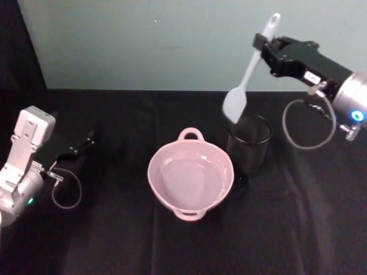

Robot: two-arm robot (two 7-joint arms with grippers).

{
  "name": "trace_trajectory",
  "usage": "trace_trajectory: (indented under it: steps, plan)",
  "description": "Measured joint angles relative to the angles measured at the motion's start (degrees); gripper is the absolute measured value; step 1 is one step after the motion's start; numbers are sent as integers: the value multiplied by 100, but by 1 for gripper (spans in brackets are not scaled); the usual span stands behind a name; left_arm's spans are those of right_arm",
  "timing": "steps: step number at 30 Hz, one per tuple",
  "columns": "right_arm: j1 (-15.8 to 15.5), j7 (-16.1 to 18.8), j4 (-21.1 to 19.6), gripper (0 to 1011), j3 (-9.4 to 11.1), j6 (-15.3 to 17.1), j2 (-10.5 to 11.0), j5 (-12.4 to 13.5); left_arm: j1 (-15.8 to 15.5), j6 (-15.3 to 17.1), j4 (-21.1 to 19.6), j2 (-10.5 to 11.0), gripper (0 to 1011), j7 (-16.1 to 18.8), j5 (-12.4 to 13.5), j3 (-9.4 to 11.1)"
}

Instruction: Use the one hand to pick up the spoon and stir the clear water in the bowl.

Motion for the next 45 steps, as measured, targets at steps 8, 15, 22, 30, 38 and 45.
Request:
trace_trajectory:
  steps: [8,15,22,30,38,45]
  plan:
    - [-48,279,-69,114,-502,-131,-101,-389,0,0,0,0,1011,0,0,0]
    - [-168,531,186,113,-909,-391,-203,-961,0,0,0,0,1011,0,0,0]
    - [-307,624,449,114,-1057,-659,-237,-1390,0,0,0,0,1011,0,0,0]
    - [-422,830,621,113,-1095,-756,-347,-1511,0,0,0,0,1011,0,0,0]
    - [-481,1011,684,113,-1105,-571,-546,-1417,0,0,0,0,1011,0,0,0]
    - [-465,1081,811,113,-1173,-466,-785,-1420,0,0,0,0,1011,0,0,0]
